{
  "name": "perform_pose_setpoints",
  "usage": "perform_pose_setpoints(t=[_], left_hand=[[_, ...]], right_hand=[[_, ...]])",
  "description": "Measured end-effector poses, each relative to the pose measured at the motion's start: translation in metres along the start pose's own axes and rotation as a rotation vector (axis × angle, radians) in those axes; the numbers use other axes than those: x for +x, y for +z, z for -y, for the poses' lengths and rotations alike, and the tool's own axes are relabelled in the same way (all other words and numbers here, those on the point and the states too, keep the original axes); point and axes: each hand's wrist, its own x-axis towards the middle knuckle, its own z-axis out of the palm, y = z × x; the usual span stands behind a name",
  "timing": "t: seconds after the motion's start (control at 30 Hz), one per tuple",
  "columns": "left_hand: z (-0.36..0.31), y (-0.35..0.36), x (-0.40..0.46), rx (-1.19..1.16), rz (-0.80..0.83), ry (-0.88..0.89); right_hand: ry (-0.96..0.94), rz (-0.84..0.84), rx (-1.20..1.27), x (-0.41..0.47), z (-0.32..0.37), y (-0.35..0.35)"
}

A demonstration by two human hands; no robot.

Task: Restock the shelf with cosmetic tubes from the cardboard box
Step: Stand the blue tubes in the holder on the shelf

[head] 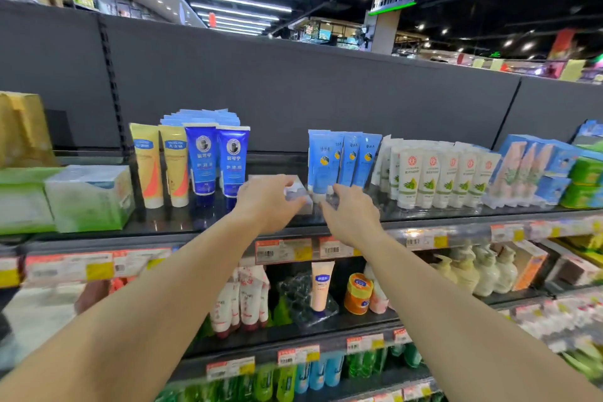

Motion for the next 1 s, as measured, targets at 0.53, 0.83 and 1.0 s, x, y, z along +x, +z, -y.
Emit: perform_pose_setpoints(t=[0.53,0.83,1.0], left_hand=[[0.103,-0.058,-0.256,0.289,-0.002,-0.312],[0.235,-0.123,-0.375,0.425,-0.047,-0.538],[0.346,-0.155,-0.426,0.465,-0.052,-0.589]], right_hand=[[-0.347,0.289,-0.061,-0.183,0.134,0.053],[-0.524,0.495,0.008,-0.268,0.281,0.127],[-0.562,0.543,0.051,-0.306,0.383,0.203]])
